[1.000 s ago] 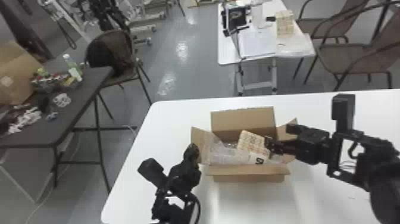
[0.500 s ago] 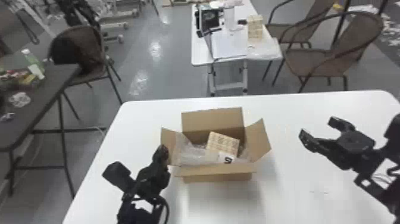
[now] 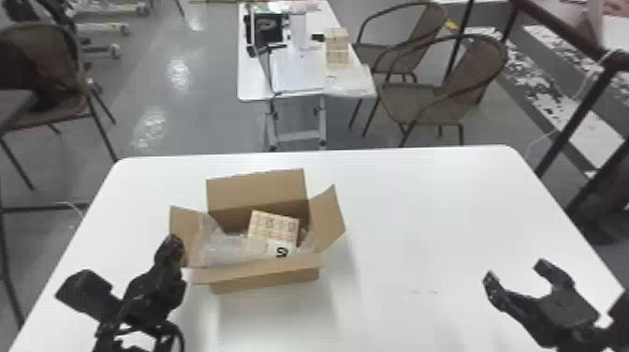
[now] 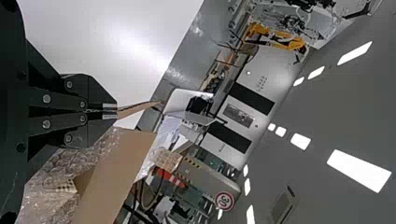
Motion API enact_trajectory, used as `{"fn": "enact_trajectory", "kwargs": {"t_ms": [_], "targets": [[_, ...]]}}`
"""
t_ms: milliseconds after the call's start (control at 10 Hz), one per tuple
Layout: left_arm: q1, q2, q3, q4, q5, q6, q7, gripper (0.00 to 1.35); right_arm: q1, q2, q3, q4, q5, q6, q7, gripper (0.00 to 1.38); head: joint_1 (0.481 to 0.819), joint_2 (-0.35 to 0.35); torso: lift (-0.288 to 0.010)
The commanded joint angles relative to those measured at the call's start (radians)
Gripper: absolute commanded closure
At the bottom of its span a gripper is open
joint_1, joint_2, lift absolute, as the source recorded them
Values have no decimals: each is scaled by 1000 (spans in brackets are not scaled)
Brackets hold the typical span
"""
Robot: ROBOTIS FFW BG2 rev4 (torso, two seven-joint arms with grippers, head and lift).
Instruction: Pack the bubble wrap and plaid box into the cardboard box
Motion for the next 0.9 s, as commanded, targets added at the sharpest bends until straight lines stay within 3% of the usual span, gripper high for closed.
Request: {"fn": "enact_trajectory", "kwargs": {"t_ms": [0,200,500,600,800], "targets": [[4,-5,43,3,-14,0,1,1207,41,1,-38,12,5,-46,-1,117,695,-4,-44],[4,-39,123,18,-58,-11,4,1207,64,1,-79,32,8,-73,2,117,695,-4,-44],[-23,-119,252,52,-155,-60,75,1207,55,1,-79,44,9,-64,12,117,695,49,-44],[-40,-126,299,61,-195,-66,102,1207,45,1,-79,50,12,-60,22,117,695,77,-44],[-71,-120,353,95,-216,-101,228,1207,27,1,-78,59,23,-53,40,117,695,136,-44]]}}
